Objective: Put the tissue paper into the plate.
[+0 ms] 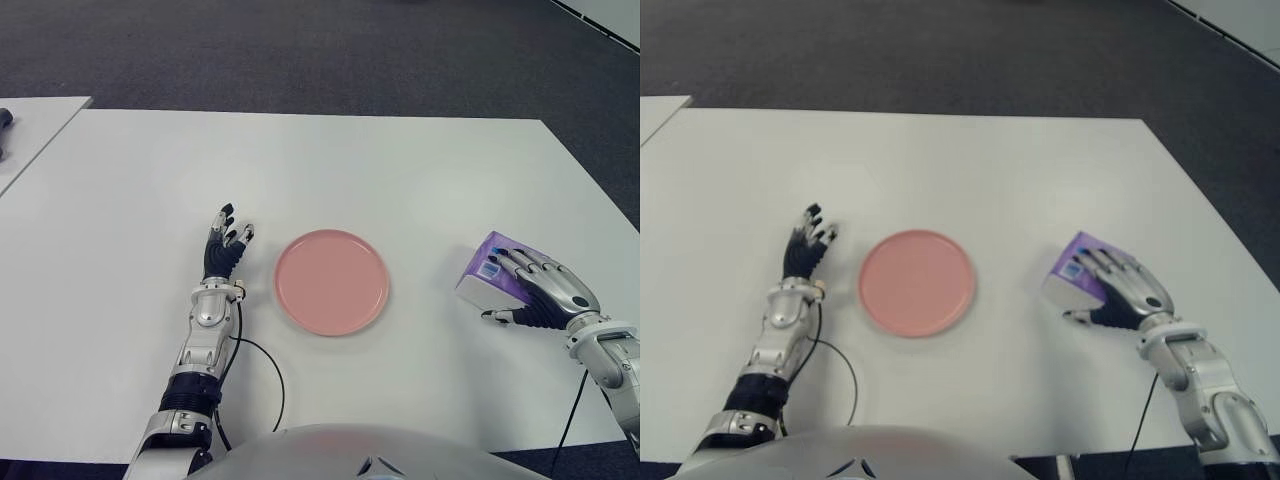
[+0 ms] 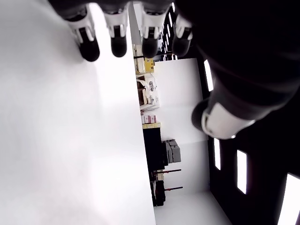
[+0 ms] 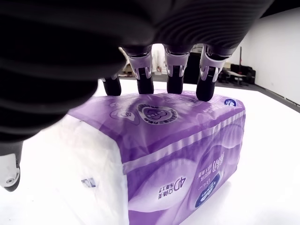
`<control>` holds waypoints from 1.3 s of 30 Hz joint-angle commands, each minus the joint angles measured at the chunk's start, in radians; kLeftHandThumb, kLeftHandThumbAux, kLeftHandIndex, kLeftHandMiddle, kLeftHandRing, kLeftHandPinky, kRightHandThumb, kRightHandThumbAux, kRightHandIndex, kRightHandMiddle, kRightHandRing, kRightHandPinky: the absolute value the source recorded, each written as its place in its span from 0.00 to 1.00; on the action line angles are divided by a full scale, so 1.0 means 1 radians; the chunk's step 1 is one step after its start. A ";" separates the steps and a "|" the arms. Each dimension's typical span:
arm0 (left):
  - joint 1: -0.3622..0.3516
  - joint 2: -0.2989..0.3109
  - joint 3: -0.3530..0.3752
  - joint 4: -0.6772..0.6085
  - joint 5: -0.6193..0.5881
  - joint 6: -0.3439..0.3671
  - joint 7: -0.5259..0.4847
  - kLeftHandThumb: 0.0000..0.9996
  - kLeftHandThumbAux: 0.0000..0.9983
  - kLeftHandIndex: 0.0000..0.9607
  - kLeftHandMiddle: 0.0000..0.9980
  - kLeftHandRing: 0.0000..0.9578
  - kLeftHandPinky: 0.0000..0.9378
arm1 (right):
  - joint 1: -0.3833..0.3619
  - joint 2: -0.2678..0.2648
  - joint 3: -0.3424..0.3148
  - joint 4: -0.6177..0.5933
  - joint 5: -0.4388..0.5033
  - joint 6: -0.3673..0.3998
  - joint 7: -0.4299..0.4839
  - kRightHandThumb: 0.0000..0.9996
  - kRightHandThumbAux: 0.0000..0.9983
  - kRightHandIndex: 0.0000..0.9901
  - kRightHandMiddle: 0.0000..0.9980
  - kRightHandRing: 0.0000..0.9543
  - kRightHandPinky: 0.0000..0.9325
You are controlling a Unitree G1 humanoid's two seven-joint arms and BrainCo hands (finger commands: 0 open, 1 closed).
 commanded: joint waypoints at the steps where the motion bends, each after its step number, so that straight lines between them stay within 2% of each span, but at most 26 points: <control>1: 0.018 -0.003 0.002 -0.008 -0.001 0.014 -0.007 0.00 0.66 0.00 0.00 0.00 0.00 | 0.013 -0.011 0.000 0.012 0.007 -0.005 0.007 0.05 0.45 0.00 0.00 0.00 0.00; 39: 0.017 -0.016 -0.002 0.003 0.008 -0.009 0.004 0.00 0.67 0.00 0.00 0.00 0.00 | 0.010 -0.027 0.000 0.043 0.018 -0.022 -0.010 0.05 0.45 0.00 0.00 0.00 0.00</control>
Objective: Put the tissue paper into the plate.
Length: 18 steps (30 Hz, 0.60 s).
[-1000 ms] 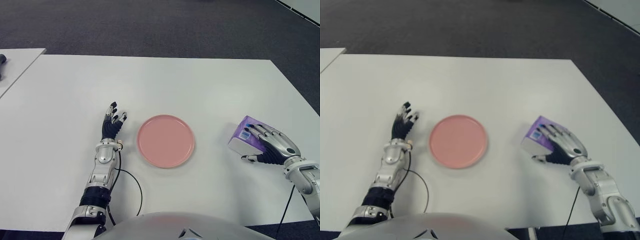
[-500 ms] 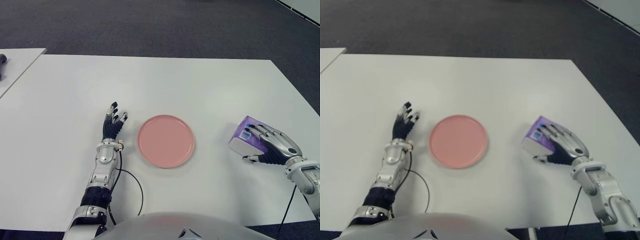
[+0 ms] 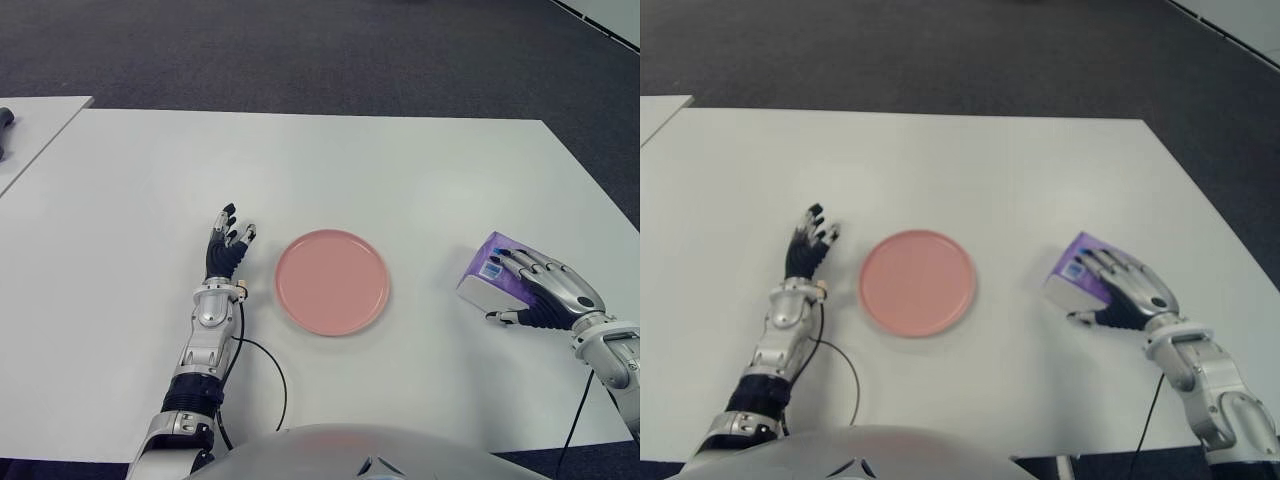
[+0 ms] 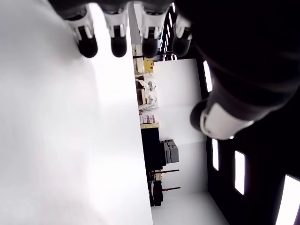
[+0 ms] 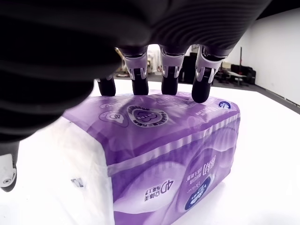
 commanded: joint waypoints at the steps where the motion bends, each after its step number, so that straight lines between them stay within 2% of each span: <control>1: 0.015 -0.004 0.001 0.008 0.007 -0.002 0.004 0.00 0.66 0.00 0.00 0.00 0.00 | 0.010 -0.006 0.009 0.012 0.006 -0.009 0.007 0.05 0.45 0.00 0.00 0.00 0.00; 18: 0.020 -0.002 0.003 -0.005 -0.007 0.004 -0.012 0.00 0.67 0.00 0.00 0.00 0.00 | 0.016 -0.008 0.003 0.001 0.011 -0.007 0.011 0.05 0.45 0.00 0.00 0.00 0.00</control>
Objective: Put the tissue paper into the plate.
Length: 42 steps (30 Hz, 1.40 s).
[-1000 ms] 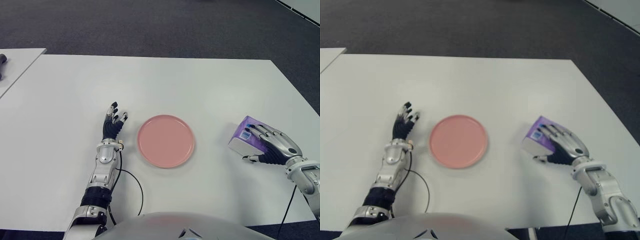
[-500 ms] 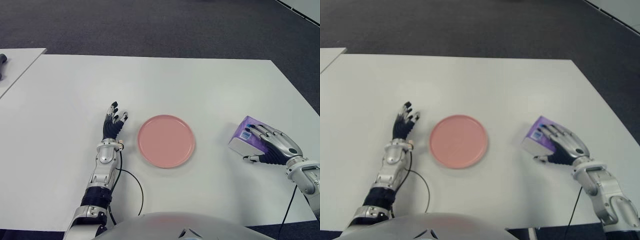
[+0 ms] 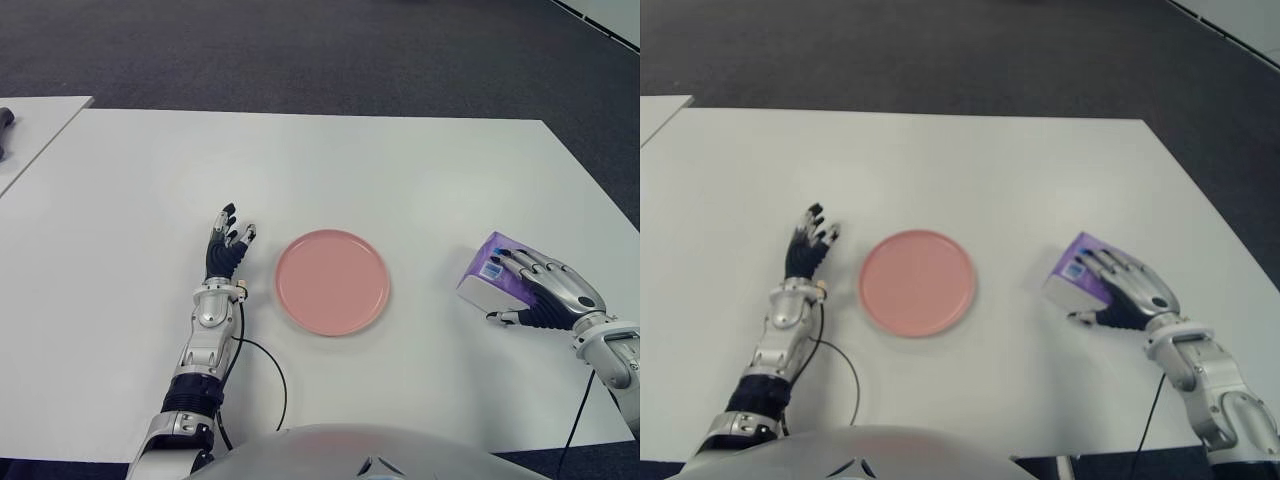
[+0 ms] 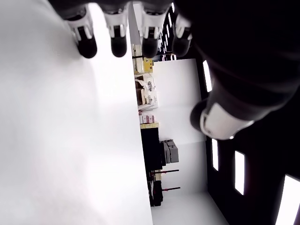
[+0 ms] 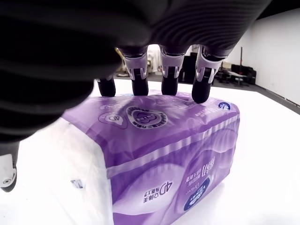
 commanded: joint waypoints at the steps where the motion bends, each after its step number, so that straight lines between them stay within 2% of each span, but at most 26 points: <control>1: 0.017 -0.002 0.003 -0.005 -0.006 0.005 -0.012 0.00 0.67 0.00 0.00 0.00 0.00 | 0.014 -0.005 0.005 0.002 0.008 -0.006 0.012 0.05 0.45 0.00 0.00 0.00 0.00; 42: 0.016 0.004 0.013 0.004 -0.011 -0.009 -0.017 0.00 0.68 0.00 0.00 0.00 0.00 | 0.018 0.007 0.013 -0.027 -0.001 0.013 0.021 0.05 0.45 0.00 0.00 0.00 0.00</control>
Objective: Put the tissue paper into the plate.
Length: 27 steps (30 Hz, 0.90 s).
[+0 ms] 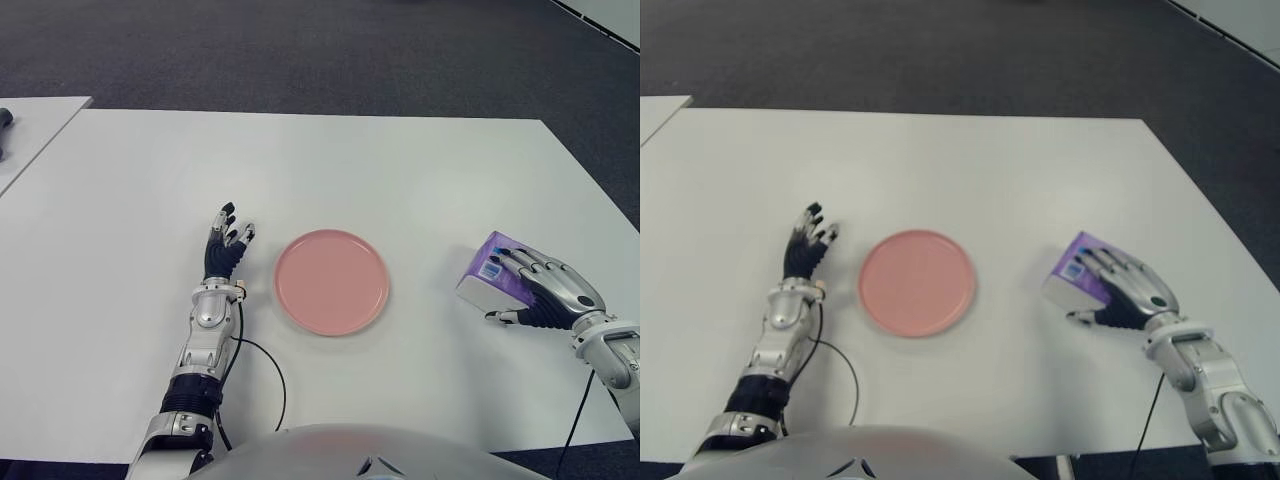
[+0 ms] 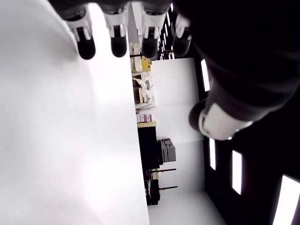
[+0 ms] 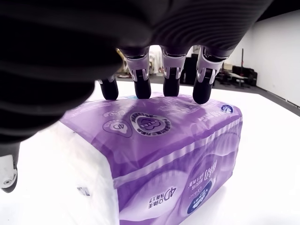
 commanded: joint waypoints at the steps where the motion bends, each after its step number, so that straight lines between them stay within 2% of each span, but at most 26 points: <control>1: 0.015 0.002 0.007 0.005 -0.001 0.003 -0.004 0.00 0.68 0.00 0.00 0.00 0.00 | 0.013 0.007 0.013 -0.001 -0.001 0.006 0.016 0.05 0.45 0.00 0.00 0.00 0.00; 27: 0.006 -0.001 0.009 0.016 -0.006 0.002 -0.007 0.00 0.69 0.00 0.00 0.00 0.00 | 0.002 0.007 0.023 0.005 -0.003 0.010 0.016 0.05 0.45 0.00 0.00 0.00 0.00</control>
